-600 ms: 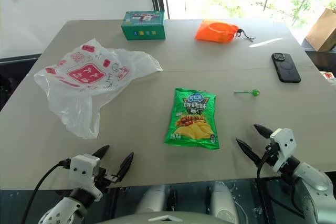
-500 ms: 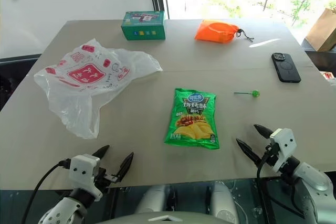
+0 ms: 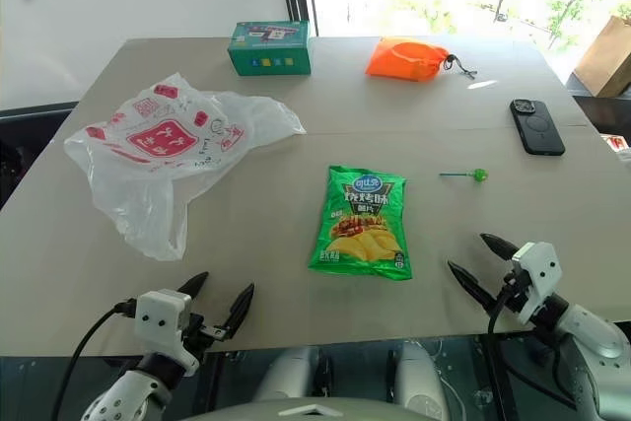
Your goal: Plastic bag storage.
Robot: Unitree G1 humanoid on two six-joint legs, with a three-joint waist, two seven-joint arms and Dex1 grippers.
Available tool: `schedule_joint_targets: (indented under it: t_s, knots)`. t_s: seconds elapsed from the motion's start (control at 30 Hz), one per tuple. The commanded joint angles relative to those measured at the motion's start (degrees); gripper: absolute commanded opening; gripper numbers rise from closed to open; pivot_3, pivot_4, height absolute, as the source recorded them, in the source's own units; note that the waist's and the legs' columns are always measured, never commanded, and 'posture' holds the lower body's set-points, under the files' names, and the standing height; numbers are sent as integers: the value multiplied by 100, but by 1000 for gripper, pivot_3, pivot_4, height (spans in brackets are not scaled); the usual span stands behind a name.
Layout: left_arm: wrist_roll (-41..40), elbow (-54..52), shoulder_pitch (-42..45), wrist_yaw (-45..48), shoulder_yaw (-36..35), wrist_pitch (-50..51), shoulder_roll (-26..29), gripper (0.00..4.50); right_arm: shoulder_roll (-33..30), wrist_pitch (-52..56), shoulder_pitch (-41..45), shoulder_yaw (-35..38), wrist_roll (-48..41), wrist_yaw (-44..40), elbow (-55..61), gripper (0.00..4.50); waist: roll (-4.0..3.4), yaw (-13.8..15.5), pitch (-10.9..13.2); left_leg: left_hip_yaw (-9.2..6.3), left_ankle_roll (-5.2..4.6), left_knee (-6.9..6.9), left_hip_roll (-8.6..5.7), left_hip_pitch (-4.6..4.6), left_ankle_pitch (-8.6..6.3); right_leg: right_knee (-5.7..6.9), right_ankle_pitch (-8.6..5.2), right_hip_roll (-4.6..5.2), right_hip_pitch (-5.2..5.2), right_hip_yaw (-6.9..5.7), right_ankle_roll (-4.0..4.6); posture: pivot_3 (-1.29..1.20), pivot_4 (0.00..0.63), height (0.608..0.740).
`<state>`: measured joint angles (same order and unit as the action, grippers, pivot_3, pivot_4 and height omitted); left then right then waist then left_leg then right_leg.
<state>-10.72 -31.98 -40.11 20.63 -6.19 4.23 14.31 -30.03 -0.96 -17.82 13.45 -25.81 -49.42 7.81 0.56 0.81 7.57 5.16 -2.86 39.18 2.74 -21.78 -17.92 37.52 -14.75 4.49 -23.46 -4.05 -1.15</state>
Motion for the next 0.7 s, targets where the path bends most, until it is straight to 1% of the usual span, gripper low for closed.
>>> schedule_joint_targets:
  t_s: [0.03, 0.27, 0.37, 0.43, 0.53, 0.6, 0.67, 0.7]
  knots:
    - [0, -101, -30, -37, 28, 4, -12, 4464, -10, -172, -8, 148, -37, -61, 9, 4500, 0, 0, 0, 0, 0, 0, 0, 0, 0, 0, 0, 0, 0, 0, 0, 0, 150, 740]
    - [32, -109, 52, -126, 11, 2, -63, 4464, 20, -319, 23, 111, -34, -126, -103, 4500, 1, 0, 1, 0, 0, 2, 0, 1, 0, 4, 0, 0, 0, 0, 0, 0, 150, 740]
    - [161, -280, 116, -366, 16, 75, -174, 4464, 5, -406, 57, 93, -55, -233, -147, 4500, 2, 0, 1, 1, 0, 3, 0, 1, 0, 6, 0, 0, 0, 0, 0, 0, 150, 740]
    - [404, -535, 64, -597, 108, 83, -292, 4464, -17, -414, 84, 98, -139, -323, -25, 4500, 9, 0, 5, 1, 0, 4, -1, 1, 0, 6, 0, 0, 0, 1, 0, 0, 150, 740]
    - [736, -887, -103, -904, 276, 22, -504, 4464, -50, -144, 90, 65, -454, -379, 479, 4500, 18, -1, 11, 1, 0, 6, -1, -1, 0, 6, 1, 0, 0, 9, -1, 0, 150, 740]
    - [988, -1143, -241, -1125, 368, 0, -645, 4464, -147, 190, 29, -54, -766, -471, 1039, 4500, 21, -7, 15, 2, 0, 6, 0, 0, 0, 8, 3, 1, 0, 12, -3, 0, 150, 740]
    - [1528, -1512, -392, -1526, 354, -89, -849, 4464, -411, 533, -100, -336, -1096, -832, 1766, 4500, 25, -4, 21, -2, 0, 6, 0, -1, 0, 9, 3, 1, -1, 10, -4, 0, 150, 740]
    - [1628, -1632, -434, -1639, 345, -96, -937, 4464, -496, 622, -135, -415, -1179, -921, 1975, 4500, 32, -1, 25, -3, 0, 5, 1, 0, 0, 8, 2, 1, -1, 10, -3, 0, 150, 740]
